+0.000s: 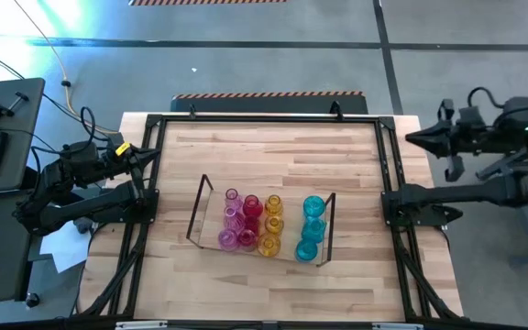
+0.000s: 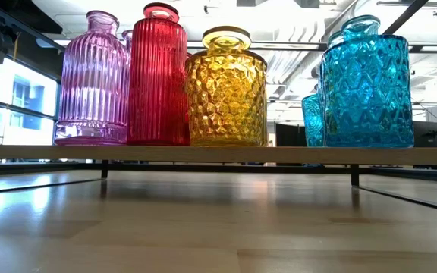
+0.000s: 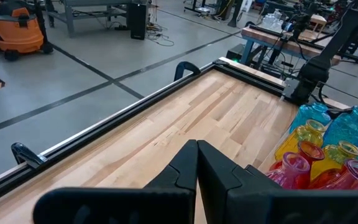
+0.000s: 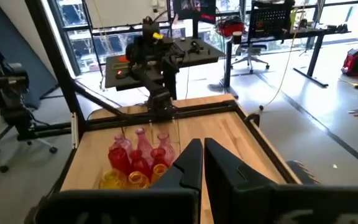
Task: Sort vases onto shelf
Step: Return to Home Position
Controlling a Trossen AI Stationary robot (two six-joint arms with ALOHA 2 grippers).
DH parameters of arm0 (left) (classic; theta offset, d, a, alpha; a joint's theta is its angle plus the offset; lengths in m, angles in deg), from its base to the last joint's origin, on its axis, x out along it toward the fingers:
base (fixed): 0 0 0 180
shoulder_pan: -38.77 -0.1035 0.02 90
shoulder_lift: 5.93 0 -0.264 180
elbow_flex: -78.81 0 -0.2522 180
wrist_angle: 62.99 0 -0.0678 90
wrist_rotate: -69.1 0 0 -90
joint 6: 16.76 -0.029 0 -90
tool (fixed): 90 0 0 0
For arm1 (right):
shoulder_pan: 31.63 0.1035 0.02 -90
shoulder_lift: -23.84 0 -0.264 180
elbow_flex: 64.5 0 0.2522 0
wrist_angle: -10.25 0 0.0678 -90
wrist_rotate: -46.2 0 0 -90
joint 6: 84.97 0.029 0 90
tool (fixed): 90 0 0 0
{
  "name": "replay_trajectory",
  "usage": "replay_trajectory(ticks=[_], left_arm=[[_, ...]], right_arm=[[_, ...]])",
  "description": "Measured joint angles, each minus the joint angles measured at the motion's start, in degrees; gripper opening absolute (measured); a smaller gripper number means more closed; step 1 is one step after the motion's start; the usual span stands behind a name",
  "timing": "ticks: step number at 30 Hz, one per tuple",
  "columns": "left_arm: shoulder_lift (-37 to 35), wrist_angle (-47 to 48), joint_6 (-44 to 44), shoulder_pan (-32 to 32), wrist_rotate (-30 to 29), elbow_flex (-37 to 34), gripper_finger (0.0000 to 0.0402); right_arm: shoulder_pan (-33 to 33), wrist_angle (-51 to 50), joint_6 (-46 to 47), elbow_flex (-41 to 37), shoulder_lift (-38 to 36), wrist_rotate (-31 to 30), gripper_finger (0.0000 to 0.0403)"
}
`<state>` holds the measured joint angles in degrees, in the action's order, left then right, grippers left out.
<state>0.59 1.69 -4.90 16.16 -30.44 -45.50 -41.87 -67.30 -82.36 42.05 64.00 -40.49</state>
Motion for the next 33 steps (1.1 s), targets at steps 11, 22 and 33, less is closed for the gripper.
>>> replay_trajectory(ticks=[11, 22, 33], left_arm=[[0.0, 0.0, 0.0, 0.0, 0.0, 0.0, 0.0], [0.0, 0.0, 0.0, 0.02, 0.0, 0.0, 0.0], [0.0, -0.18, -1.32, 0.03, -2.22, 0.0, 0.0]], right_arm=[[0.11, 20.17, 5.27, -30.98, -17.83, 0.91, 0.0], [0.11, 32.46, 10.45, -53.45, -33.81, 3.77, 0.0], [0.15, 43.54, 10.43, -67.81, -39.38, 3.8, 0.0]])
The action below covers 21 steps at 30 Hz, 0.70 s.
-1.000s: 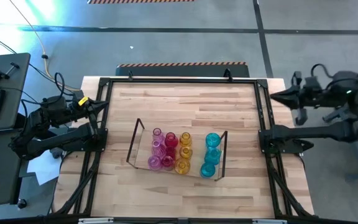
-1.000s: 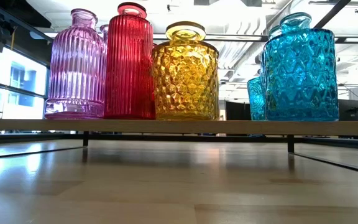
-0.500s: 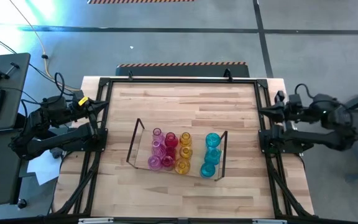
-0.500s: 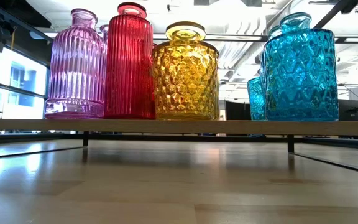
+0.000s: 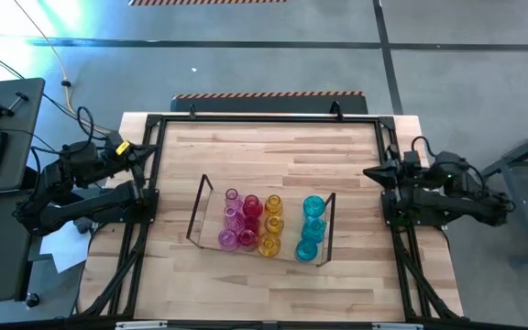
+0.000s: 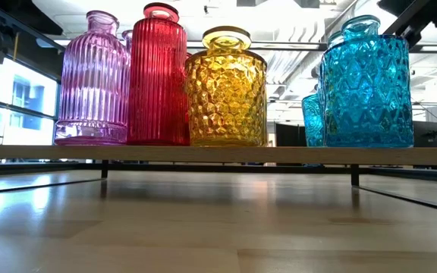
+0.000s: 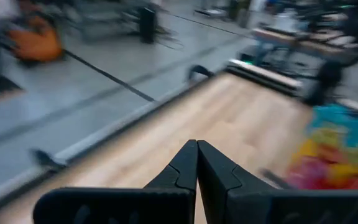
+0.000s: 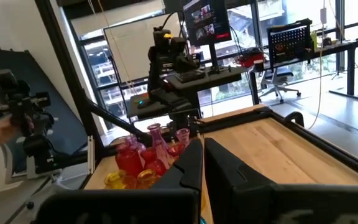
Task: Sort vases onto shelf
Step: Return to Home Position
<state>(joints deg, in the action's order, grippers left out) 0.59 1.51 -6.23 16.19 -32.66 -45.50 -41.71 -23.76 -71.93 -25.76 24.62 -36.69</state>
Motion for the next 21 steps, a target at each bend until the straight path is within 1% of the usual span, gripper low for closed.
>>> replay_trajectory(ticks=[2, 3, 4, 6, 8, 10, 13, 15, 17, 19, 21], left_arm=[[0.0, -1.16, -1.97, -0.01, -4.96, 0.0, 0.0], [0.0, -1.73, -0.08, -0.01, -6.64, 0.05, 0.0], [-0.02, -1.85, 2.77, -0.03, -7.04, 0.07, 0.0], [-0.07, -3.32, 5.71, -0.01, -6.9, -0.96, 0.0], [-0.07, -3.58, 7.17, -0.01, -4.64, -2.67, 0.0], [-0.1, -7.39, 7.41, -0.01, -1.71, -5.52, 0.0], [-0.08, -19.15, 6.97, 0.01, 3.23, -13.19, 0.0], [-0.02, -29.07, 5.61, 0.04, 7.33, -18.43, 0.0], [-0.09, -38.15, 5.42, 0.04, 9.86, -23.12, 0.0], [-0.07, -44.6, 5.41, 0.31, 13.08, -27.16, 0.0], [-0.07, -48.99, 5.63, 0.89, 14.0, -30.69, 0.0]], right_arm=[[-0.02, 0.96, 0.11, -1.16, -0.21, 0.0, 0.0], [-0.02, 1.33, 0.08, -1.72, -0.47, -0.02, 0.0], [-0.02, 1.83, 0.04, -2.18, -0.51, -0.02, 0.0], [-0.01, 3.32, -0.01, -2.94, -0.51, -0.22, 0.0], [-0.01, 4.28, -0.29, -4.12, -0.49, -0.94, 0.0], [-0.02, 4.8, -0.74, -5.25, -0.47, -1.03, 0.0], [-0.01, 7.63, -1.5, -7.02, -0.49, -1.0, 0.0], [-0.01, 9.3, -1.78, -8.38, -0.49, -1.01, 0.0], [-0.01, 11.1, -1.67, -9.62, -0.49, -0.98, 0.0], [-0.01, 12.28, -1.51, -10.92, -0.49, -1.01, 0.0], [-0.01, 13.27, -1.53, -12.19, -0.49, -0.98, 0.0]])
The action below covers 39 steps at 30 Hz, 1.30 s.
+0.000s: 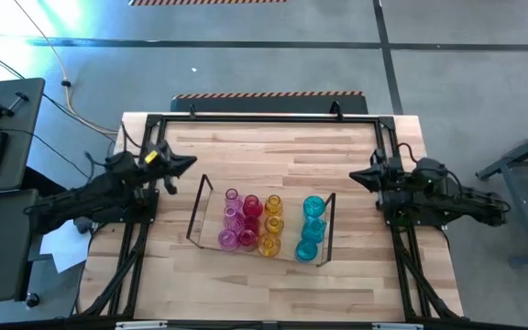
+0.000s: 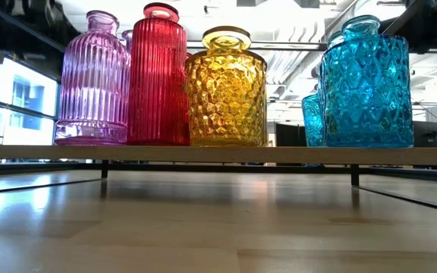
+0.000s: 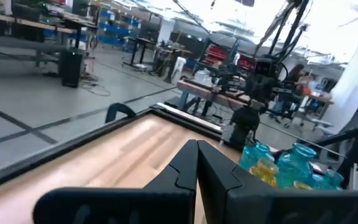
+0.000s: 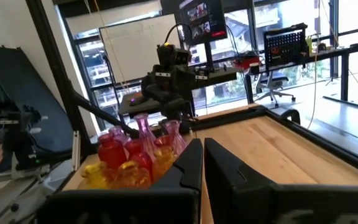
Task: Sort vases onto shelf
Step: Return to Home Position
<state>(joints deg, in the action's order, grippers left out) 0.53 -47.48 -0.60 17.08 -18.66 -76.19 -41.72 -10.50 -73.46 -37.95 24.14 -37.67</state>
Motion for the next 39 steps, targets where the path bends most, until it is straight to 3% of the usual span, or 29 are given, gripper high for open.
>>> replay_trajectory(ticks=[7, 15, 18, 21, 39], left_arm=[[0.0, -12.01, 2.05, 3.46, -0.62, -10.62, 0.0], [0.28, -11.7, 1.01, 8.98, -9.39, -10.49, 0.0001], [0.68, -9.73, 0.65, 11.07, -13.05, -10.49, 0.0001], [0.67, -8.74, 0.44, 13.36, -16.24, -10.51, 0.0001], [1.8, -4.18, -6.22, 25.43, -15.88, -10.47, 0.0001]], right_arm=[[-0.01, 5.53, -2.18, -4.78, 0.0, 0.0, 0.0], [0.01, 13.86, -5.56, -12.05, 0.0, -2.93, 0.0], [-0.01, 11.92, -5.64, -12.24, 0.14, -7.07, 0.0], [-0.01, 11.66, -7.25, -12.24, 0.07, -7.49, 0.0], [-0.01, 7.8, -12.41, -12.24, 0.13, -5.66, 0.0]])
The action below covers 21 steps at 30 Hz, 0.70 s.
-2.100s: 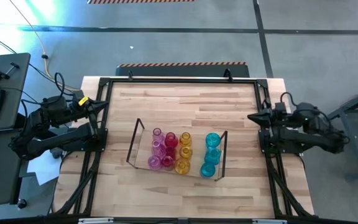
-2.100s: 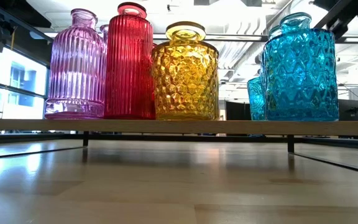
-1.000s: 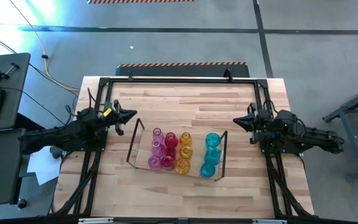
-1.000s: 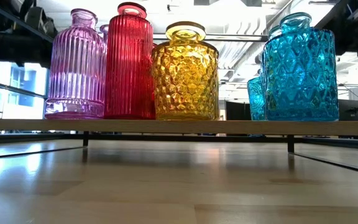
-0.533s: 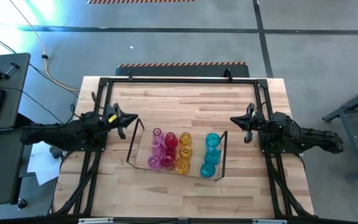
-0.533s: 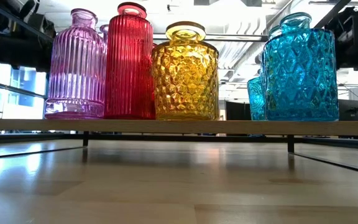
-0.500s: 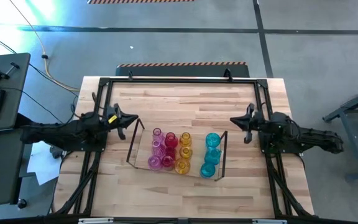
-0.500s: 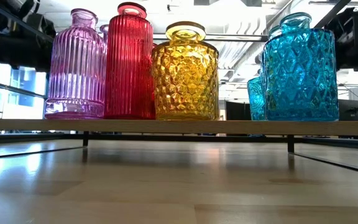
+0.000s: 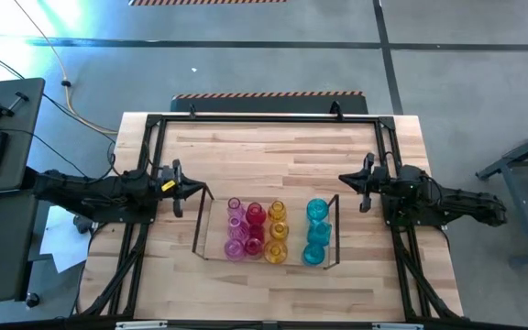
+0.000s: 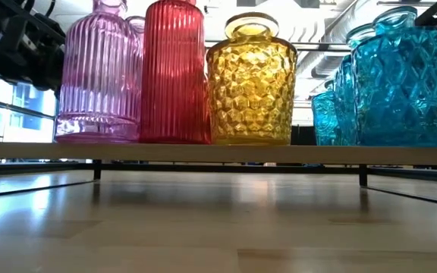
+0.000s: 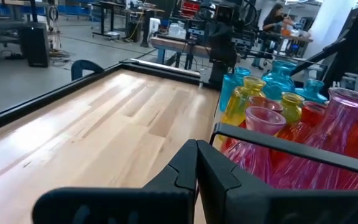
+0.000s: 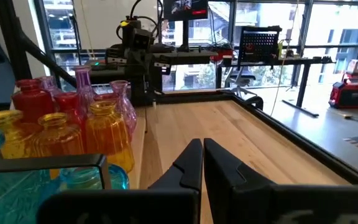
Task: Sort vases onto shelf
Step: Return to Home Position
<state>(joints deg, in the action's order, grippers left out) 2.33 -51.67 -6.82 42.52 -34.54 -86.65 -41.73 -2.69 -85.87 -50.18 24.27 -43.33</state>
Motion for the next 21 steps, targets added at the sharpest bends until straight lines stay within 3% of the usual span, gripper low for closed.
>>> replay_trajectory(ticks=[21], left_arm=[[0.1, -0.42, -3.24, 0.95, -3.05, -0.02, 0.0]], right_arm=[[0.0, 0.0, 3.47, 0.0, -0.02, 0.1, 0.0]])
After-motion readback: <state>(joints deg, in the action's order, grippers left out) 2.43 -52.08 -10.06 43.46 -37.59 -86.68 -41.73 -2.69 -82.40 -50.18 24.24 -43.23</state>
